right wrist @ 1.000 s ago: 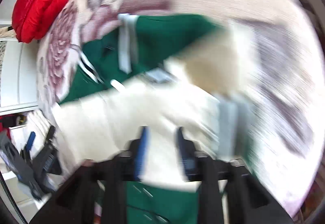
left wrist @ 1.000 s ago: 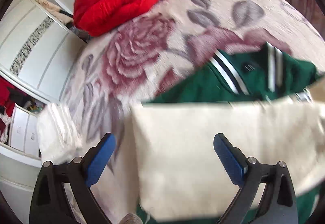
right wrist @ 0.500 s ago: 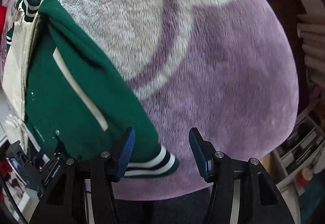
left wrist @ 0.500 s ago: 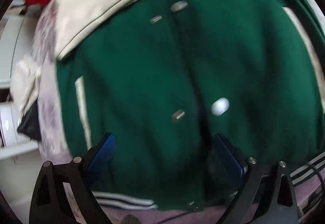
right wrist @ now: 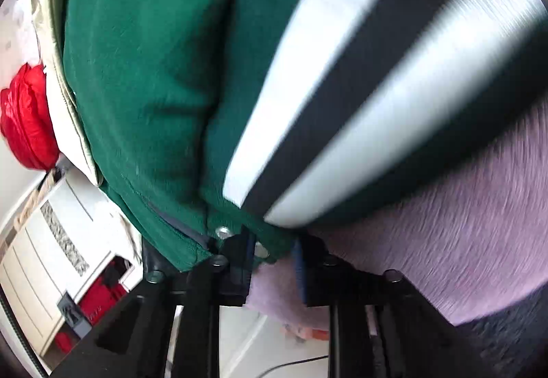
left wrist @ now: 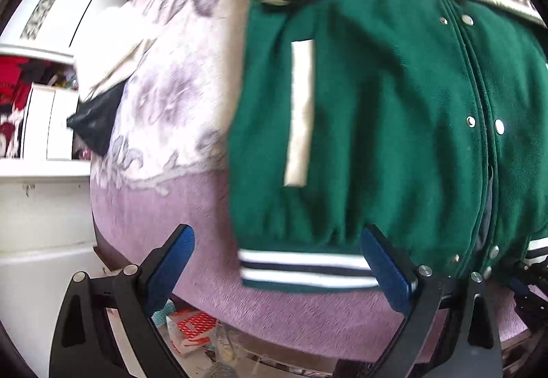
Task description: Fold large clothes
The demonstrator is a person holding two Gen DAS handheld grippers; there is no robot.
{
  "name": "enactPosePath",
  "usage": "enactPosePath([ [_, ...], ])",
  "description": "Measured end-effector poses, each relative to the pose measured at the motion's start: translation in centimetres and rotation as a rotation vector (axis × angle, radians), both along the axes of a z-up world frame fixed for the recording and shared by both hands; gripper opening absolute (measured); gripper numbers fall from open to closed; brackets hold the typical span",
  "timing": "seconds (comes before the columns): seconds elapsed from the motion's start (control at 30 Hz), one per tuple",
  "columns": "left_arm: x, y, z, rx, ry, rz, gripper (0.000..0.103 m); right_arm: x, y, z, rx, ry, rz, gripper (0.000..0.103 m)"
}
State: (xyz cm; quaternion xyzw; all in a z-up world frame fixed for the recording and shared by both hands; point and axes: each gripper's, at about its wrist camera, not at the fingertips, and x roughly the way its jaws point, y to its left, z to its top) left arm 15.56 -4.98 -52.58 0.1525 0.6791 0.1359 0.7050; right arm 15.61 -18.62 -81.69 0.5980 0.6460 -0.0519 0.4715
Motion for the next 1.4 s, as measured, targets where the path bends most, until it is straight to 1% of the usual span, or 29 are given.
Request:
enactPosePath([
  [0.03,-0.5,0.3,0.5,-0.007,-0.008,0.008,0.100,-0.3,0.7,0.6,-0.012,0.050,0.021,0.014],
  [0.07,-0.9,0.6,0.9,-0.013,-0.020,0.012,0.100,-0.4,1.4,1.2,0.001,0.045,0.043,0.011],
  [0.1,-1.4,0.8,1.2,-0.008,-0.035,0.008,0.100,-0.3,2.6,1.4,0.016,0.038,0.061,0.004],
  [0.13,-2.2,0.9,1.4,0.003,-0.046,0.001,0.100,0.0,4.0,1.4,0.024,0.036,0.103,0.002],
  [0.2,-2.5,0.7,0.8,0.023,-0.042,-0.016,0.100,1.5,4.7,1.6,-0.055,0.025,0.217,0.002],
  [0.23,-2.5,0.3,0.6,0.015,-0.031,-0.012,0.100,2.3,4.2,1.9,-0.076,0.025,0.268,0.003],
  [0.3,-2.8,0.1,0.7,-0.029,-0.030,0.002,0.100,3.6,2.8,2.6,-0.069,0.062,0.372,0.007],
  [0.33,-2.7,-0.9,0.7,-0.038,-0.036,-0.004,0.100,4.4,3.4,2.6,-0.059,0.074,0.420,0.014],
  [0.37,-2.6,-1.5,0.8,-0.047,-0.039,-0.010,0.100,5.0,2.2,3.8,-0.049,0.075,0.466,0.026],
  [0.4,-2.4,-2.4,0.9,-0.061,-0.045,-0.014,0.100,6.0,1.1,5.0,-0.042,0.061,0.490,0.036],
  [0.43,-2.0,-3.9,0.9,-0.077,-0.051,-0.015,0.100,6.6,-0.4,6.4,-0.053,0.038,0.507,0.057],
  [0.47,-1.7,-4.9,1.0,-0.088,-0.055,-0.015,0.100,7.1,-1.8,7.8,-0.092,0.018,0.529,0.067],
  [0.5,-1.1,-6.5,0.9,-0.100,-0.066,-0.017,0.100,8.0,-4.2,9.1,-0.147,-0.003,0.541,0.067],
  [0.6,1.0,-11.2,-0.3,-0.077,-0.075,-0.044,0.100,12.8,-10.3,11.9,-0.318,-0.078,0.568,0.067],
  [0.67,2.7,-14.1,-1.7,-0.035,-0.088,-0.058,0.100,17.9,-12.3,12.2,-0.421,-0.128,0.591,0.067],
  [0.77,5.6,-16.7,-5.4,0.051,-0.055,-0.061,0.100,25.8,-13.8,10.7,-0.524,-0.195,0.725,0.067],
  [0.83,6.9,-17.0,-7.4,0.081,-0.022,-0.040,0.100,30.4,-13.6,8.7,-0.540,-0.225,0.870,0.067],
  [0.9,7.8,-16.7,-9.0,0.101,0.004,-0.016,0.101,33.8,-12.4,7.0,-0.594,-0.241,1.029,0.067],
  [0.93,7.9,-16.5,-9.3,0.106,0.004,-0.009,0.103,35.0,-12.1,6.5,-0.599,-0.259,1.089,0.063],
  [0.97,7.9,-16.3,-9.3,0.108,-0.003,0.002,0.103,35.9,-12.2,6.4,-0.632,-0.283,1.111,0.036],
  [1.0,7.8,-16.2,-9.3,0.106,-0.008,0.007,0.103,36.6,-13.0,6.5,-0.659,-0.288,1.095,0.031],
  [1.1,7.5,-16.1,-9.1,0.108,-0.022,0.004,0.103,37.4,-17.5,5.4,-0.576,-0.230,0.918,0.030],
  [1.13,7.5,-16.0,-9.2,0.108,-0.023,0.005,0.103,37.2,-18.3,5.0,-0.555,-0.221,0.895,0.030],
  [1.2,7.6,-15.5,-9.2,0.102,-0.015,0.018,0.103,37.0,-18.4,5.6,-0.568,-0.212,0.901,0.030],
  [1.27,7.7,-15.2,-9.1,0.097,-0.007,0.033,0.103,36.4,-17.9,6.7,-0.524,-0.199,0.896,0.034],
  [1.3,7.7,-15.0,-9.1,0.093,-0.007,0.041,0.103,36.5,-16.4,6.4,-0.501,-0.208,0.907,0.034],
  [1.33,7.6,-14.8,-9.0,0.091,-0.009,0.047,0.103,36.0,-15.9,6.0,-0.534,-0.191,0.955,0.034],
  [1.37,7.6,-14.7,-9.1,0.091,-0.011,0.050,0.103,35.3,-16.2,5.1,-0.569,-0.165,0.987,0.033],
  [1.4,7.6,-14.5,-9.0,0.092,-0.012,0.053,0.103,34.9,-17.3,4.5,-0.548,-0.177,0.960,0.033],
])
